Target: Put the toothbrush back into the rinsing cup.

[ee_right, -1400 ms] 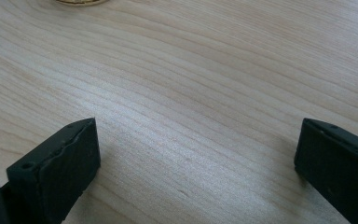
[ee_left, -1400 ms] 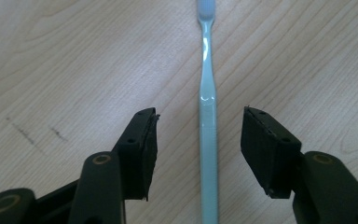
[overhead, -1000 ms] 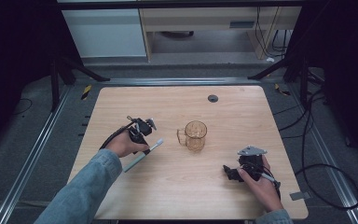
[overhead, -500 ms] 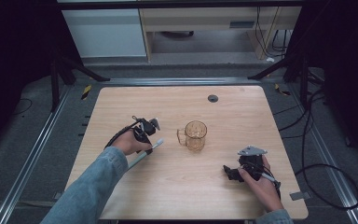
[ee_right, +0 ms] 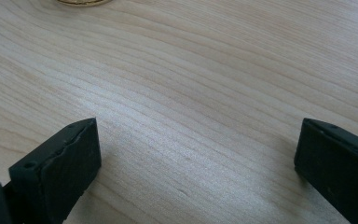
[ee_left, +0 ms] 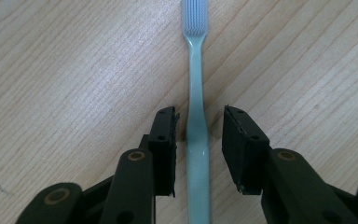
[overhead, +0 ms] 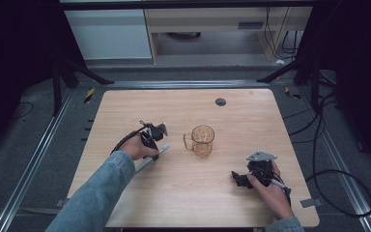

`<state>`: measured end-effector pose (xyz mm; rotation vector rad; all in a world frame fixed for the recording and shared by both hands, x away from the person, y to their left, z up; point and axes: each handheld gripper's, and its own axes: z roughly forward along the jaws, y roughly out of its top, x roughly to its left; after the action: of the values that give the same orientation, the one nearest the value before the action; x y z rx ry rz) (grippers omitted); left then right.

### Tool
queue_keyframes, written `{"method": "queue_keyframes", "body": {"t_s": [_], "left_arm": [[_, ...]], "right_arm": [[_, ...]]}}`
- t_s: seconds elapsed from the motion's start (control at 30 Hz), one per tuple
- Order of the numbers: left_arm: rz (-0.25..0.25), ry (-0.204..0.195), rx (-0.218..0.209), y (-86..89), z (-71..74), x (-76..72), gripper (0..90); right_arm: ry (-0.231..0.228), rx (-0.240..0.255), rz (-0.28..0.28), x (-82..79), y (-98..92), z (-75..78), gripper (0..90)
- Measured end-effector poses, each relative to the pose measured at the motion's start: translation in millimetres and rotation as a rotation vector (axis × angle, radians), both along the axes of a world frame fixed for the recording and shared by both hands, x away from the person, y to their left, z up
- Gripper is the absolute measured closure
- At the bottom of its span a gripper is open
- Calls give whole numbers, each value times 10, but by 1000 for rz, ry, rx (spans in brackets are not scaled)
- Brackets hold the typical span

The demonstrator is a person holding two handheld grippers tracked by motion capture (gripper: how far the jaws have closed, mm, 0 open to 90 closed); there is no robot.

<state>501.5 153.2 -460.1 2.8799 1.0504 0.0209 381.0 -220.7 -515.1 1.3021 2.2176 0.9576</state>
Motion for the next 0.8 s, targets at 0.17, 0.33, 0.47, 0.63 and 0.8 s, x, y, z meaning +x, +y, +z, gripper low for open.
{"method": "queue_keyframes", "body": {"t_s": [0.17,0.33,0.47,0.63,0.8], "left_arm": [[0,6,-1,4,-8,8,679],[4,4,-8,29,2,18,699],[3,-3,-10,28,-3,18,718],[-5,9,-20,46,-23,25,745],[-2,1,-18,69,-23,29,779]], "right_arm": [[0,3,0,0,0,0,6],[-5,2,5,4,-10,-3,6],[5,13,5,0,-12,4,6],[3,5,2,-1,-6,0,7],[3,-2,3,-3,-2,1,6]]}}
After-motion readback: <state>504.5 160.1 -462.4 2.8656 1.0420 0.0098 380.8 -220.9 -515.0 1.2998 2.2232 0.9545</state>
